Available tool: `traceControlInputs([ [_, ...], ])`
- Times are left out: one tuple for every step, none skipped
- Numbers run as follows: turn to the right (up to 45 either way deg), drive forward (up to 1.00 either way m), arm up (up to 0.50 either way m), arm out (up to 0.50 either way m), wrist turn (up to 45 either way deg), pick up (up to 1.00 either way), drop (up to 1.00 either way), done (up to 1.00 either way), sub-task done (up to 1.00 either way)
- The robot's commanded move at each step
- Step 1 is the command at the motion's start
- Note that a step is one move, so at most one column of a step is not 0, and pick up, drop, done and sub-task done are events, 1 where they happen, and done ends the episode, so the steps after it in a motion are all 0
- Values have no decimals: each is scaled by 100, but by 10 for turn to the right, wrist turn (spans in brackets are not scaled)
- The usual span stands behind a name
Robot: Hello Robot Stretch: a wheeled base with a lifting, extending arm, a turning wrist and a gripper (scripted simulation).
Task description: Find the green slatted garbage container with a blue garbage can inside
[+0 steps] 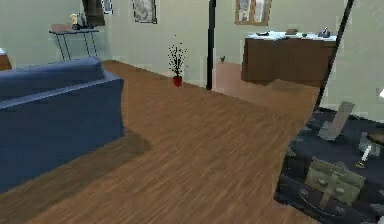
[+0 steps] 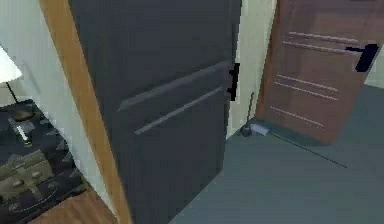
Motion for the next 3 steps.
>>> traceControlInputs([
  [0,40,0,0,0,0,0,0,0],
  [150,0,0,0,0,0,0,0,0],
  [0,100,0,0,0,0,0,0,0],
])
